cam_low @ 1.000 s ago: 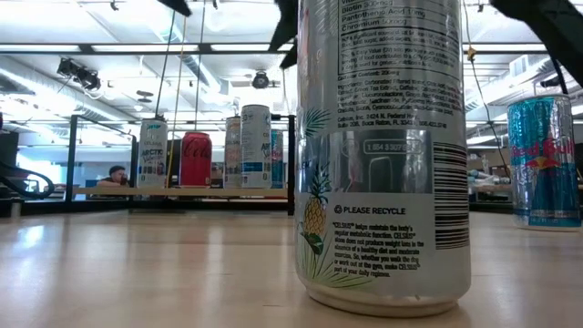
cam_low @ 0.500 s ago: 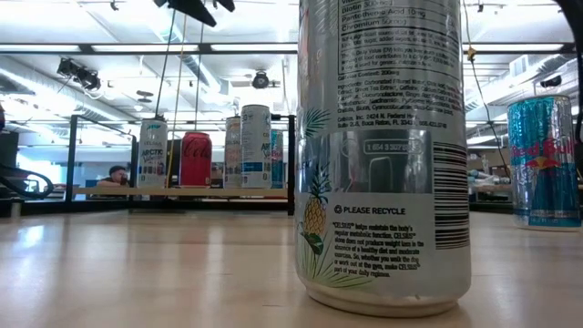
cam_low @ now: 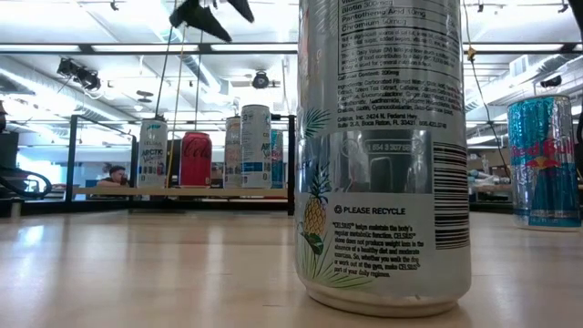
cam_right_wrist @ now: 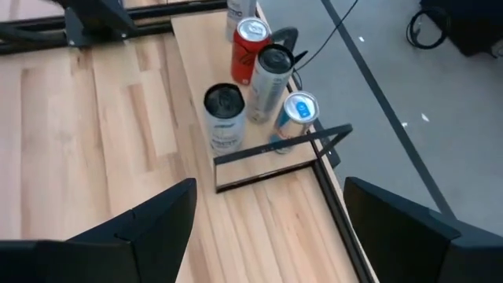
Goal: Place canned beverage on shelf
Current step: Put the blue-white soda can on the shelf aligned with the other blue-white soda can
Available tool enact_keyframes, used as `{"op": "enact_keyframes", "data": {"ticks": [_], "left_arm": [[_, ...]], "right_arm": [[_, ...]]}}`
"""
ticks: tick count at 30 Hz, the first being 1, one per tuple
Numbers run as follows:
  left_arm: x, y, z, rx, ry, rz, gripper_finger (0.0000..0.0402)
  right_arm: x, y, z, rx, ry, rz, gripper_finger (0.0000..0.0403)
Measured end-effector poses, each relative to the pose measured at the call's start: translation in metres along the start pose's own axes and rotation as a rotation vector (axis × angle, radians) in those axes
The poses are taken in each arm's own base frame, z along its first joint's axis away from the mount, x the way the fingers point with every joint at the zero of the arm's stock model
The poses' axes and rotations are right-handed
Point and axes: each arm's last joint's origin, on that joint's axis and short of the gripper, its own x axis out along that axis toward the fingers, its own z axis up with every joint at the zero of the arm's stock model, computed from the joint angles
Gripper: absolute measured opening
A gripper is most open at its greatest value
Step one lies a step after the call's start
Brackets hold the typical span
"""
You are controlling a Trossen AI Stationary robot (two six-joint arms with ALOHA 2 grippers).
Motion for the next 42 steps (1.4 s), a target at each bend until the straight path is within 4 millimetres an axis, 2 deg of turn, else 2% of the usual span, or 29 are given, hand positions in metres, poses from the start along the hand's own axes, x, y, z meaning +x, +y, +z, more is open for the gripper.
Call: {"op": "enact_keyframes", "data": {"ticks": [10,19,24,32,42], "left_arm": [[0.055,-0.005,-0.017,0.104,0.133,0.118,0.0318],[0.083,0.004,-0.017,0.029,0.158,0.163,0.0318],[0.094,0.002,-0.016,0.005,0.156,0.116,0.0318],[0.106,0.001,-0.023,0.029,0.193,0.137,0.0318],[0.109,0.005,-0.022,0.027,0.198,0.151,0.0318]], "right_arm": [[0.002,-0.009,-0.003,-0.008,0.024,-0.019,0.0327],[0.002,-0.013,-0.006,-0.006,0.052,-0.022,0.0327],[0.002,-0.013,-0.007,-0.004,0.065,-0.02,0.0327],[0.003,-0.013,-0.007,-0.002,0.07,-0.012,0.0327],[0.003,-0.013,-0.008,-0.002,0.072,-0.011,0.0327]]}}
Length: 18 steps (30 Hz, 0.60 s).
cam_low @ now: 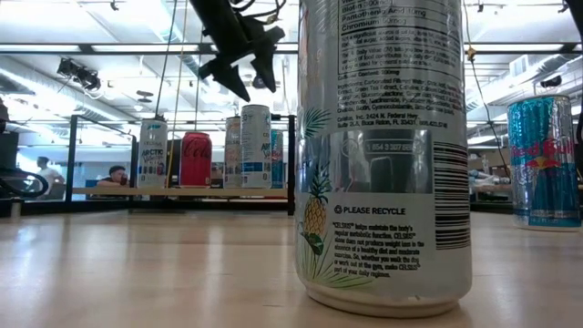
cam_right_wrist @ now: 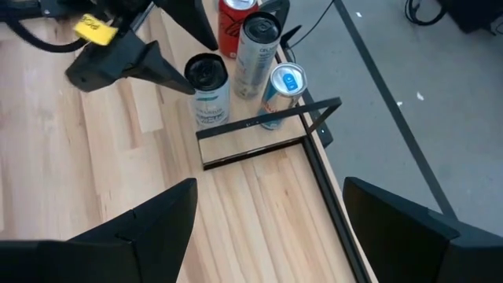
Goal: Place canned beverage on shelf
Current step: Put the blue-white soda can on the shelf aligned with the other blue-white soda can
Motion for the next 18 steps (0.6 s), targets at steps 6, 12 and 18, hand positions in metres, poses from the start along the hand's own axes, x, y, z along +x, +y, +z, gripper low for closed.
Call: {"op": "enact_keyframes", "data": {"ticks": [6,12,18], "left_arm": [[0.004,0.001,0.0,-0.001,0.009,0.014,0.0318],[0.014,0.003,-0.004,0.002,0.055,0.037,0.0318],[0.022,0.003,-0.006,0.01,0.074,0.052,0.0318]], "right_arm": [[0.0,0.0,0.0,0.0,0.001,0.0,0.0327],[0.0,0.0,0.0,0.0,-0.004,0.0,0.0327],[0.0,0.0,0.0,-0.004,-0.005,-0.001,0.0327]]}}
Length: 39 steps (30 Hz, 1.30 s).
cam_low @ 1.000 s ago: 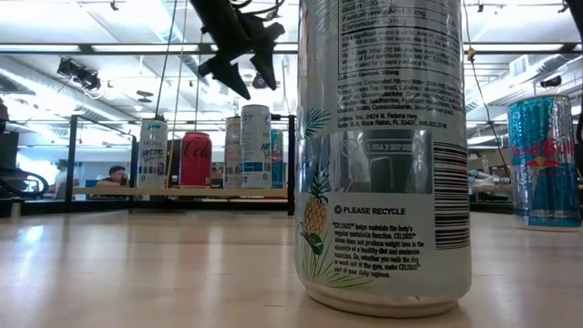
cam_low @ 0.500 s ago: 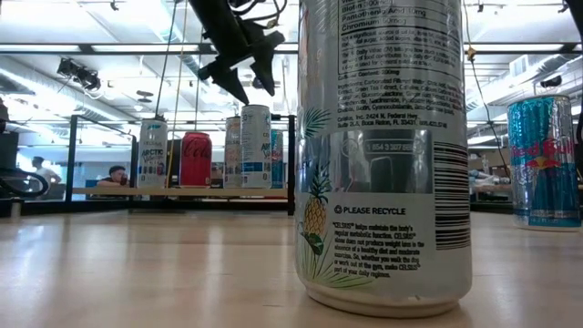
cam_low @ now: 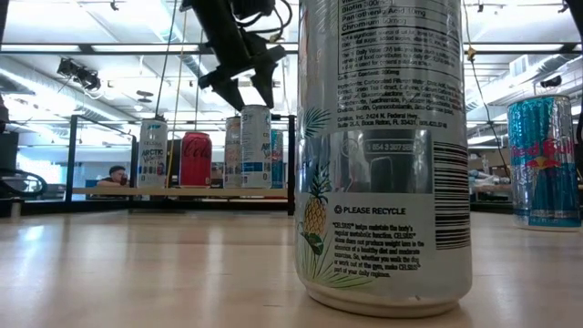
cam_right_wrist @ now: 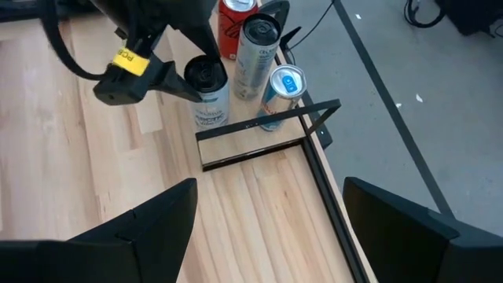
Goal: Place canned beverage on shelf
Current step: Put the blue-white soda can on the shelf aligned with the other blue-white soda can
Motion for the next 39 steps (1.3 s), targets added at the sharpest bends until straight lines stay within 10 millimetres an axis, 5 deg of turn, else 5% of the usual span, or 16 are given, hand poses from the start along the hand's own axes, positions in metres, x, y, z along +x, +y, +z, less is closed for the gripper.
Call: {"op": "enact_keyframes", "data": {"ticks": [28,39], "left_arm": [[0.0057,0.0005,-0.0036,0.043,0.037,0.02,0.0316],[0.0046,0.0019,-0.0041,0.113,0.085,-0.041,0.0244]], "right_arm": [[0.0001,0.0,0.0,0.005,0.0,0.0,0.0327],[0.0001,0.0,-0.0001,0.006,0.001,0.0,0.0327]]}}
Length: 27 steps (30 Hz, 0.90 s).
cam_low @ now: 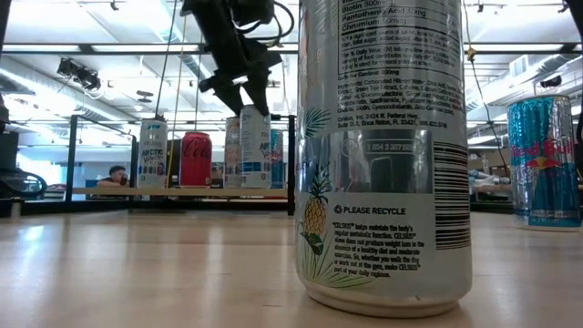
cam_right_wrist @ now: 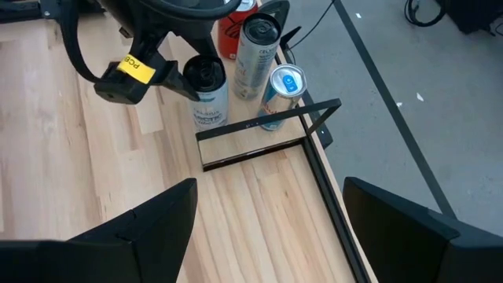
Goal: Place canned beverage on shelf
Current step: Put the blue-white soda can on the shelf aligned with the other blue-white soda can
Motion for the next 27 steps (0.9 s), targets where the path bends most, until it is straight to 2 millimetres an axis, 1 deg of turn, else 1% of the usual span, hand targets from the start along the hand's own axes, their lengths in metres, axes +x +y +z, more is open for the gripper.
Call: {"op": "enact_keyframes", "data": {"ticks": [4,8,14,17,21,23,27], "left_arm": [[-0.001,0.004,0.0,0.029,0.034,-0.023,0.0245],[-0.006,0.009,0.001,0.076,0.088,-0.023,0.025],[-0.021,0.012,0.004,0.187,0.173,-0.006,0.0248],[-0.031,0.015,0.009,0.222,0.19,0.002,0.0249],[-0.041,0.022,0.008,0.238,0.26,0.036,0.0249],[-0.045,0.025,0.011,0.236,0.263,0.042,0.025],[-0.056,0.035,0.009,0.23,0.303,0.066,0.025]], "right_arm": [[0.0,0.0,0.0,0.0,0.0,0.0,0.0327],[0.0,0.0,0.0,0.0,0.0,0.0,0.0327],[0.002,0.0,0.0,0.0,0.004,0.001,0.0327],[0.011,0.001,-0.002,-0.002,0.029,0.004,0.0327],[0.031,0.003,-0.009,-0.02,0.099,0.014,0.0327],[0.04,0.004,-0.012,-0.029,0.126,0.018,0.0327],[0.047,0.003,-0.014,-0.028,0.142,0.016,0.0327]]}}
